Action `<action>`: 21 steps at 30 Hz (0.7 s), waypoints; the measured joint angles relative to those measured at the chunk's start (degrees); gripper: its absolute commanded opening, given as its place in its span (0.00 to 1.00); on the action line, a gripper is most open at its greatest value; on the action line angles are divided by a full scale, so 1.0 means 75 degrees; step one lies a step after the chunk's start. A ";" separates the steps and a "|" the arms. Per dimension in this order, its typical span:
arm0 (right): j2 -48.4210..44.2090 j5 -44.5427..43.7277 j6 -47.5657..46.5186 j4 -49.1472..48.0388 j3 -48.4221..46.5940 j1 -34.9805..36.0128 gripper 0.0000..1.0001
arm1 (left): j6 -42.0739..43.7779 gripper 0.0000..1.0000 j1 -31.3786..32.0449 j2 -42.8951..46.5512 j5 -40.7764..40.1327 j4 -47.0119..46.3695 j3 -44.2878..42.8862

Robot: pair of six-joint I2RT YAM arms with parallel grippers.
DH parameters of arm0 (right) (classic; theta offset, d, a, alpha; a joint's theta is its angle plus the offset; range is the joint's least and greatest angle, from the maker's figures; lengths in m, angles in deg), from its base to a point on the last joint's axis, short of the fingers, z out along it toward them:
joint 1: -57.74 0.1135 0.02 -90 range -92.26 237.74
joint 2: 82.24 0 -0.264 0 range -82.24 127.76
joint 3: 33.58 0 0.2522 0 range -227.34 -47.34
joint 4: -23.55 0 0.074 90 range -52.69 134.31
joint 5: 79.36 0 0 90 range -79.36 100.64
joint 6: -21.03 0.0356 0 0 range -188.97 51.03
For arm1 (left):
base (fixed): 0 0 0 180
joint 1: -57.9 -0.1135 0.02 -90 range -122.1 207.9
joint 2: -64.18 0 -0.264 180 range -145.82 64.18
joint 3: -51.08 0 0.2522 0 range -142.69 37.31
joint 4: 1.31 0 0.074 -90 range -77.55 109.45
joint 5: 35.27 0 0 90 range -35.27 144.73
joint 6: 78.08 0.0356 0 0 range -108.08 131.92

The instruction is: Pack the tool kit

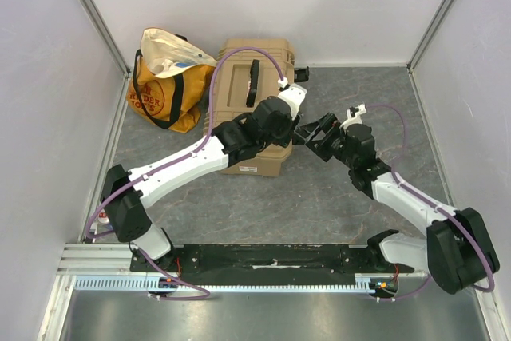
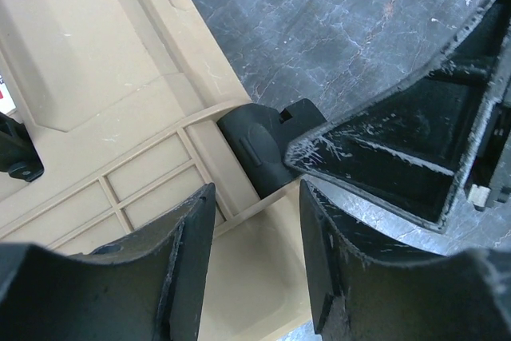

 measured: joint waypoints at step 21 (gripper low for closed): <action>-0.1067 -0.3401 -0.3378 0.5852 -0.3311 0.0117 0.49 | -0.0006 0.67 -0.0146 0.0656 -0.0697 0.1781 -0.0603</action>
